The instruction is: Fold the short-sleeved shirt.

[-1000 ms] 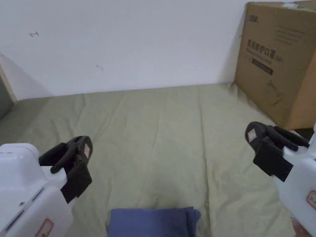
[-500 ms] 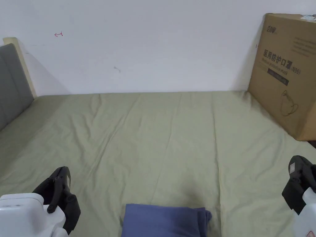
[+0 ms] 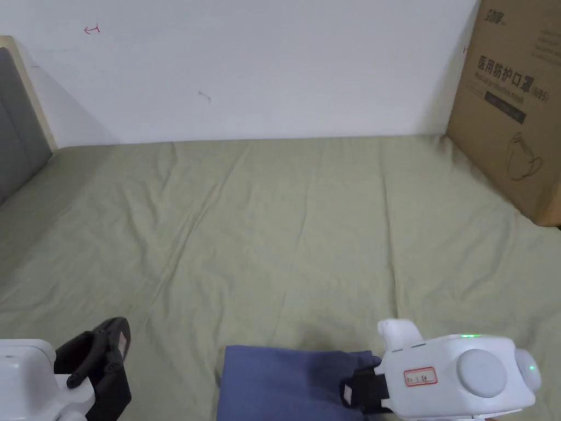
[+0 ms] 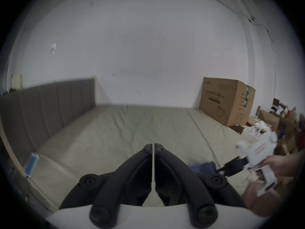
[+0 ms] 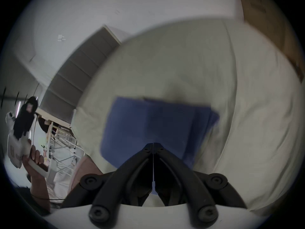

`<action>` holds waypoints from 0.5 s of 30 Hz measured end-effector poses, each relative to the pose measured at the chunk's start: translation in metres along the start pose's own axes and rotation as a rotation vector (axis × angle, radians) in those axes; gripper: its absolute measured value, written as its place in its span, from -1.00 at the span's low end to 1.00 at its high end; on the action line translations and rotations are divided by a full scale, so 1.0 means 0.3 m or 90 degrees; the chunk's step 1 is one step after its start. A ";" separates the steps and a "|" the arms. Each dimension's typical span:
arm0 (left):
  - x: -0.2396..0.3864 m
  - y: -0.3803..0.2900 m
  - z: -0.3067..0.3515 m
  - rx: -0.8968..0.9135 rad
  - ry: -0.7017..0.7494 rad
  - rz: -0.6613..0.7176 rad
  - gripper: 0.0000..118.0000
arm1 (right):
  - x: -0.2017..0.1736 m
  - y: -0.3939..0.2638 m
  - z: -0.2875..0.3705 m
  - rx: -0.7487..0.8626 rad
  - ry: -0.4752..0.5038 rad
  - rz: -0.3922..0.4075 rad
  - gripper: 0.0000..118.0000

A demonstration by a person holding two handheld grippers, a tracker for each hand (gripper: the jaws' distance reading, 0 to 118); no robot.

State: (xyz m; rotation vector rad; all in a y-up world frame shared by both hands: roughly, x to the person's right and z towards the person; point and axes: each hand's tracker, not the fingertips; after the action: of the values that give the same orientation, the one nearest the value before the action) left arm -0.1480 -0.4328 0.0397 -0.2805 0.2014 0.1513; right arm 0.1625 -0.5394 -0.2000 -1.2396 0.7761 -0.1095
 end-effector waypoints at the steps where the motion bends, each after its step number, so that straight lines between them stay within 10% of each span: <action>1: -0.026 -0.006 -0.027 -0.042 -0.019 0.025 -0.96 | 0.027 -0.006 -0.031 -0.025 -0.025 -0.027 -1.00; 6: -0.241 -0.103 -0.276 -0.263 -0.203 0.282 -0.87 | 0.118 -0.047 -0.042 -0.024 -0.008 -0.065 -1.00; 7: -0.276 -0.139 -0.328 -0.297 -0.246 0.342 -0.72 | 0.122 -0.043 -0.048 -0.029 -0.009 -0.068 -1.00; 9: -0.330 -0.234 -0.438 -0.364 -0.318 0.447 0.34 | 0.128 -0.041 -0.058 -0.030 -0.005 -0.076 -1.00; 13: -0.336 -0.375 -0.588 -0.445 -0.390 0.469 1.00 | 0.124 -0.037 -0.058 -0.036 -0.005 -0.069 -1.00; 15: -0.316 -0.418 -0.674 -0.446 -0.446 0.496 0.95 | 0.122 -0.036 -0.060 -0.039 -0.005 -0.059 -1.00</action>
State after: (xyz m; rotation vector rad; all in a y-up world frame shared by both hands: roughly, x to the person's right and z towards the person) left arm -0.2534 -0.6217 -0.0975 -0.8144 -0.4685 1.0844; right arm 0.1827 -0.5753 -0.2098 -1.3338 0.7194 -0.1568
